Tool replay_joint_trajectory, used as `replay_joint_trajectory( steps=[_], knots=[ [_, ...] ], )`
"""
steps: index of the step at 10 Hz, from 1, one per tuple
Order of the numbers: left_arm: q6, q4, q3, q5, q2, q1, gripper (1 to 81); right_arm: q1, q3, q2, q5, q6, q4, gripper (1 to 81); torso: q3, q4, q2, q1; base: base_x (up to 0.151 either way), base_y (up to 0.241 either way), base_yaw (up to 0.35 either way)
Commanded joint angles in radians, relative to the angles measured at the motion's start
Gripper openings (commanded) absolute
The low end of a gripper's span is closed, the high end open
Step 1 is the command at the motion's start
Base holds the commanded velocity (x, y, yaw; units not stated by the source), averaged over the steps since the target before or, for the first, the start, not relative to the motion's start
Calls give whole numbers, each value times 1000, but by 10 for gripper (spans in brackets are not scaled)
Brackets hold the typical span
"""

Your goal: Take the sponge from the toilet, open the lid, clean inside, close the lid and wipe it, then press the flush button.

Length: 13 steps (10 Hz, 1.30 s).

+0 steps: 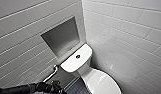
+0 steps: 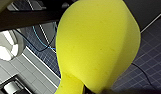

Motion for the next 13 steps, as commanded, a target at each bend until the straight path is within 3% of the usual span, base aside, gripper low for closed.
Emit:
replay_joint_trajectory(
  steps=[1,5,9,12,13],
  knots=[
    [14,188,-56,-41,2,223,10,-36,13,21,-84,-2,-11,10,91,0,0,0,0,0,0],
    [16,318,-274,-85,173,484,10,-36,11,26,-84,-2,-11,10,236,0,-1,-1,0,0,0],
    [18,391,-728,-129,449,629,10,-30,1,27,-84,-1,-11,10,384,0,-3,-3,0,0,0],
    [18,399,-949,-248,564,692,10,-25,-2,26,-84,-1,-11,10,489,0,-4,-5,0,0,0],
    [16,391,-1020,-275,598,708,10,-25,-10,26,-84,-1,-11,10,488,0,-4,-5,0,0,0]
  ],
)
